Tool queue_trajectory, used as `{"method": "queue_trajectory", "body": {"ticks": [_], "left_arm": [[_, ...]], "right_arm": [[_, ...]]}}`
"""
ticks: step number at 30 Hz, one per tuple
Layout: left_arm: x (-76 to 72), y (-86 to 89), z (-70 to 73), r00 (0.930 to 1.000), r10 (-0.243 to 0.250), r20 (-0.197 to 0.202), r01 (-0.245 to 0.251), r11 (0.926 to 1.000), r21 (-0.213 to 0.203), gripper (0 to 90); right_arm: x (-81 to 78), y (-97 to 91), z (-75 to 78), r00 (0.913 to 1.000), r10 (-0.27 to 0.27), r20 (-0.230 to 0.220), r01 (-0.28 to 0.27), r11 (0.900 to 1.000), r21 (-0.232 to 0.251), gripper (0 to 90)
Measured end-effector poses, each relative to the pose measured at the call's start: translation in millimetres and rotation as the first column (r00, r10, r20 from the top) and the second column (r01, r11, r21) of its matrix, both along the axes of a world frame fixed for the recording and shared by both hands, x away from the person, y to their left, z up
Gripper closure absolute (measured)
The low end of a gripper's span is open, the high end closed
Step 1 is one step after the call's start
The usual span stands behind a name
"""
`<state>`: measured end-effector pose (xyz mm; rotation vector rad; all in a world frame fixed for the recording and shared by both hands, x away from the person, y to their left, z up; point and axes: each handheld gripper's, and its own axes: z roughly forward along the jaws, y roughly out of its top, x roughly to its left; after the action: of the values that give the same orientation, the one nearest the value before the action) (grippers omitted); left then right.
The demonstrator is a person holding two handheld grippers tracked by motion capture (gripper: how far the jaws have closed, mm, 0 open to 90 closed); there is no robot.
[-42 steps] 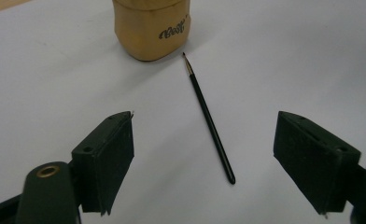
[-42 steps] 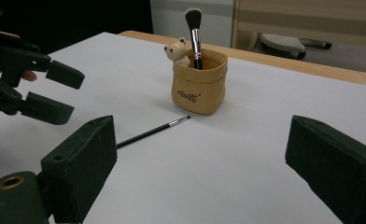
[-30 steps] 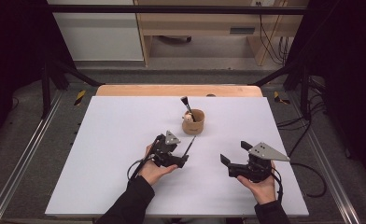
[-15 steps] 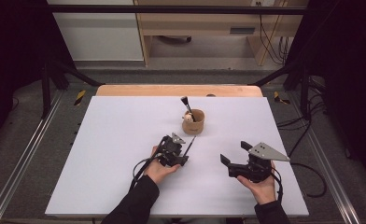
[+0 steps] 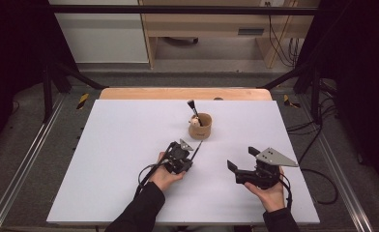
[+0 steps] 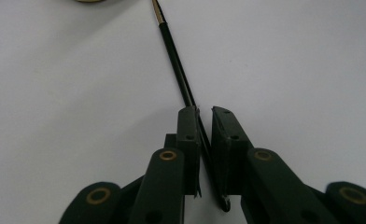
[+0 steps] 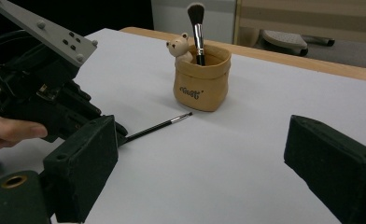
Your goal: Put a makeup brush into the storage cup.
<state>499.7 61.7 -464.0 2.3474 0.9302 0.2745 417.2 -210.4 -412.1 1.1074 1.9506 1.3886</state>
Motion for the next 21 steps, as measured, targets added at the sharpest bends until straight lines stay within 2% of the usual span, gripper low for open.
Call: {"method": "queue_trajectory", "body": {"ticks": [11, 17, 21], "left_arm": [[-0.3, 1.6, 1.3, 0.9994, -0.036, -0.004, 0.036, 0.9992, 0.018, 84.5], [3.1, -2.9, 8.0, 0.9988, -0.044, 0.023, 0.043, 0.9984, 0.038, 69.2], [8.0, -9.7, 11.8, 0.9981, -0.053, 0.030, 0.052, 0.9974, 0.050, 67.3]], "right_arm": [[0.1, 0.4, -0.5, 1.0000, 0.004, -0.003, -0.004, 1.0000, -0.002, 10.2], [0.3, 0.2, -0.3, 1.0000, 0.001, -0.002, -0.001, 1.0000, 0.001, 10.2], [0.4, -0.2, -0.2, 1.0000, 0.002, -0.001, -0.002, 1.0000, 0.001, 10.3]]}}
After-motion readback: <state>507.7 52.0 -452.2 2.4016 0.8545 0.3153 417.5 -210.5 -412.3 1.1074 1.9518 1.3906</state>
